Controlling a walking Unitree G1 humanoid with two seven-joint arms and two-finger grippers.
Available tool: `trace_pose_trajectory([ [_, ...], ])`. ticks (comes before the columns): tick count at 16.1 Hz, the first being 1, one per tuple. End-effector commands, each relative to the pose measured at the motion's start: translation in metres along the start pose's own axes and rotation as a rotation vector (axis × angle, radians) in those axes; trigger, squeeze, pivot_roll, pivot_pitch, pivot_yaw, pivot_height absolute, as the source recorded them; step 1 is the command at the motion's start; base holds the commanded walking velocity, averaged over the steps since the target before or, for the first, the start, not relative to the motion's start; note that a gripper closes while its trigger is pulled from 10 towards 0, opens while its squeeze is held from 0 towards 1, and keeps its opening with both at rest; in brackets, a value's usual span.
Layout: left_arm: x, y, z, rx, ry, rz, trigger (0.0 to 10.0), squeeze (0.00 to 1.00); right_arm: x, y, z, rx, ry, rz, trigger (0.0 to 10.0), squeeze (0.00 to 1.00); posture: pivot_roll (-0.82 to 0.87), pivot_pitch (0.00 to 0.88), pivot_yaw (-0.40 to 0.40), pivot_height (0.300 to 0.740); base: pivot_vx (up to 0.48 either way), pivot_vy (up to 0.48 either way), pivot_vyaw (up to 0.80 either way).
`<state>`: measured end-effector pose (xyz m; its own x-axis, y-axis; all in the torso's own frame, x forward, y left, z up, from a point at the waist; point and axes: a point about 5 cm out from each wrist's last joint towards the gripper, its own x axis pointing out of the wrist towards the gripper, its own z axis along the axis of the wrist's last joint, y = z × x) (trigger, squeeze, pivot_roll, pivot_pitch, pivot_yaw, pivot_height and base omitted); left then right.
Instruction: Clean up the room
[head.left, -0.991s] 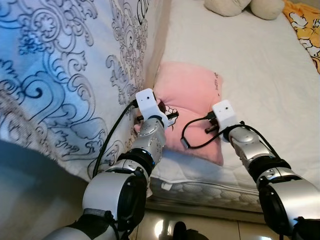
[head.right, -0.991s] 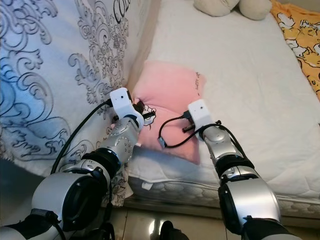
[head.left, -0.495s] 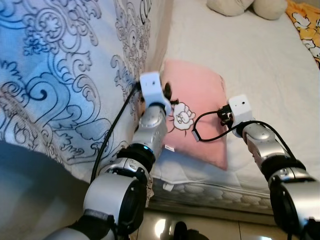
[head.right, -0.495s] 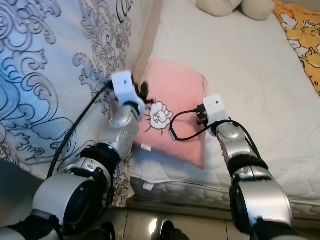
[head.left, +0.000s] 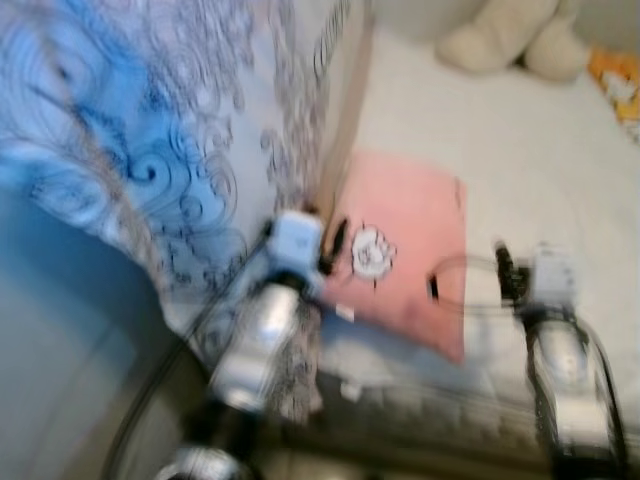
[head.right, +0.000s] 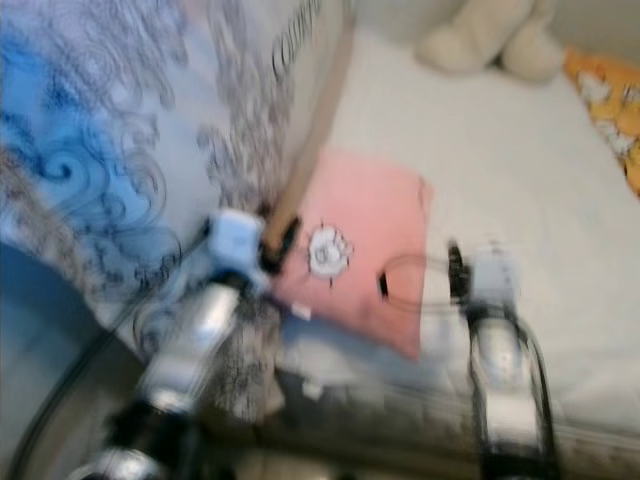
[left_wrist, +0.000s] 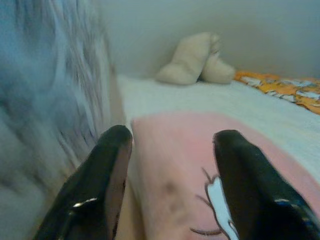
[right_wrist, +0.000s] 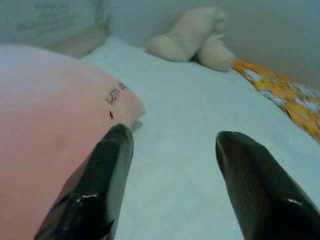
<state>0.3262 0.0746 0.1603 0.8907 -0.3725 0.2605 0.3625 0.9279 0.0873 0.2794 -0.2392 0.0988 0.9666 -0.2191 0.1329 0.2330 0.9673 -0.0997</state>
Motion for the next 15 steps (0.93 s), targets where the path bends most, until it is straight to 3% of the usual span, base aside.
trace_pose_trajectory([
  [1,-0.011,0.02,0.001,0.059,-0.011,0.08,10.0,0.0,-0.017,-0.005,-0.003,0.037,-0.022,-0.036,10.0,1.0,0.06,0.0,-0.02,0.74,0.0,0.0,0.0],
  [2,-0.023,0.03,-0.015,0.069,0.054,0.105,10.0,0.0,-0.035,0.005,-0.016,0.056,0.017,-0.011,10.0,1.0,0.06,0.0,-0.016,0.74,0.0,0.0,0.0],
  [3,-0.028,0.032,-0.028,0.02,0.107,0.128,10.0,0.0,-0.043,0.01,-0.026,0.099,0.062,-0.018,10.0,1.0,0.06,0.0,-0.007,0.74,0.0,0.0,0.0],
  [7,-0.036,0.024,-0.044,0.057,0.212,0.105,10.0,0.0,-0.048,0.024,-0.029,0.166,0.158,0.05,10.0,1.0,0.03,0.0,0.005,0.74,0.0,-0.354,0.0],
  [8,-0.041,0.026,-0.053,0.053,0.254,0.117,10.0,0.0,-0.046,0.028,-0.03,0.172,0.171,0.077,10.0,0.0,0.03,0.0,0.008,0.74,0.0,-0.472,0.0],
  [9,-0.047,0.031,-0.064,0.046,0.313,0.145,10.0,0.0,-0.038,0.036,-0.028,0.17,0.156,0.131,10.0,0.0,0.03,0.0,0.014,0.74,0.0,-0.472,0.0],
  [12,-0.049,0.029,-0.067,0.032,0.331,0.144,10.0,0.0,-0.031,0.043,-0.021,0.205,0.137,0.164,10.0,0.0,0.03,0.0,0.011,0.74,0.0,-0.472,0.0],
  [15,-0.051,0.025,-0.063,0.023,0.303,0.105,10.0,0.0,-0.042,0.047,-0.021,0.223,0.144,0.173,10.0,0.0,0.04,0.0,0.016,0.74,0.0,-0.472,0.0],
])
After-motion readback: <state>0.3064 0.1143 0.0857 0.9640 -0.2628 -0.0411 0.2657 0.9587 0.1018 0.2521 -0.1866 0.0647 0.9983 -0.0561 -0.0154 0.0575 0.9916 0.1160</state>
